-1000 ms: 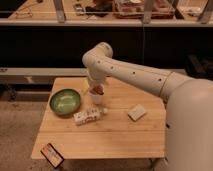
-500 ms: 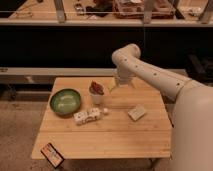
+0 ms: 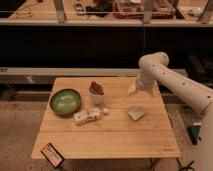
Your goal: Move the arm in a circular motion
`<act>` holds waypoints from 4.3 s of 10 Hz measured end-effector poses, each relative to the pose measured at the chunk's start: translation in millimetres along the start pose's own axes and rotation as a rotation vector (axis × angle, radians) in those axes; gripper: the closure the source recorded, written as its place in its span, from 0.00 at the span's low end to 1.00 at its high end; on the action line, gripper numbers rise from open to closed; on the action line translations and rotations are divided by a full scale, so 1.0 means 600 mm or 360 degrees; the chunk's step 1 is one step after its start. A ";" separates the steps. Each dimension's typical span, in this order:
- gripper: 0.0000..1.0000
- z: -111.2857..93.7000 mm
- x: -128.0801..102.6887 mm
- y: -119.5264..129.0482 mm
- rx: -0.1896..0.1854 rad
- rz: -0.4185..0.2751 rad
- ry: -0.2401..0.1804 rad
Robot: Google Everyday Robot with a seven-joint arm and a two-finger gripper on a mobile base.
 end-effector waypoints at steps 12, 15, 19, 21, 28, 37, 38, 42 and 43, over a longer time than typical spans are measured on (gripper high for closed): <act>0.20 -0.139 -0.327 -0.236 0.0273 -0.0360 0.0194; 0.20 -0.168 -0.341 -0.420 0.0399 -0.0602 0.0243; 0.20 -0.146 -0.265 -0.525 0.0400 -0.0673 0.0233; 0.20 -0.102 -0.160 -0.510 0.0322 -0.0589 0.0216; 0.20 -0.062 0.054 -0.432 0.0199 -0.0392 0.0167; 0.20 0.018 -0.051 0.080 -0.0080 0.0184 -0.0023; 0.20 0.008 -0.066 0.094 -0.0083 0.0186 -0.0006; 0.20 -0.087 -0.204 0.116 -0.0129 0.0116 0.0086; 0.20 -0.101 -0.245 0.089 -0.0113 0.0065 0.0092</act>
